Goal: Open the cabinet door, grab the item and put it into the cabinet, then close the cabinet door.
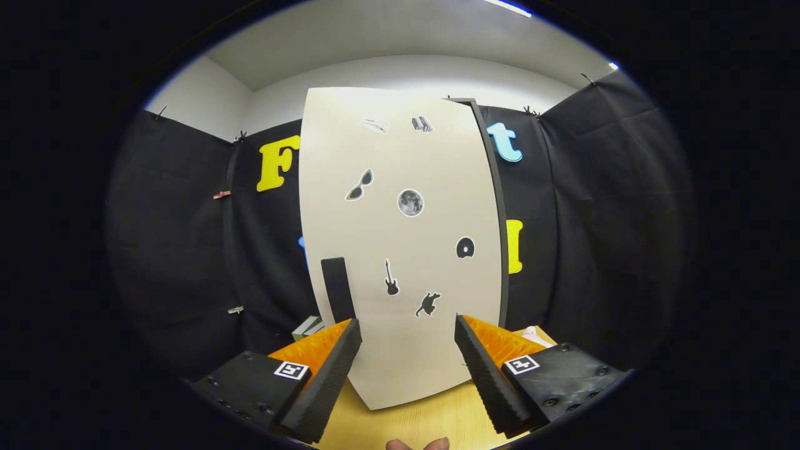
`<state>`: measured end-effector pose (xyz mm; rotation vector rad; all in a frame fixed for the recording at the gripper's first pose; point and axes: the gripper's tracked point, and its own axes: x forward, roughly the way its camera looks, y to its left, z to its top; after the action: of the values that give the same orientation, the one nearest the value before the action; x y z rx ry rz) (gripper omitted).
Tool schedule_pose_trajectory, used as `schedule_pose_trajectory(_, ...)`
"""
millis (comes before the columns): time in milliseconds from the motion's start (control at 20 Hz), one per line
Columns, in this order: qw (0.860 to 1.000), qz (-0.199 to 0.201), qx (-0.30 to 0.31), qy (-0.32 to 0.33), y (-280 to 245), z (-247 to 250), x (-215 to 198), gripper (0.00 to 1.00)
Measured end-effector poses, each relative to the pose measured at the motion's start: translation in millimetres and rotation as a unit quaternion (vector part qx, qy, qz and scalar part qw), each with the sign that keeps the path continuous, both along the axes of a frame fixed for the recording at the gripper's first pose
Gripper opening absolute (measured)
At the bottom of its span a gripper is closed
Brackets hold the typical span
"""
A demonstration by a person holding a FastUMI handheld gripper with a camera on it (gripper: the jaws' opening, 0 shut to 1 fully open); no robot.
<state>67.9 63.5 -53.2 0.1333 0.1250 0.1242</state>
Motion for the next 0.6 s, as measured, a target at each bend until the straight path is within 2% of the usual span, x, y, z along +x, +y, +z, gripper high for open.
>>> schedule_pose_trajectory(600,1.0,0.007,-0.008,-0.009,1.4,5.1,-3.5,0.97)
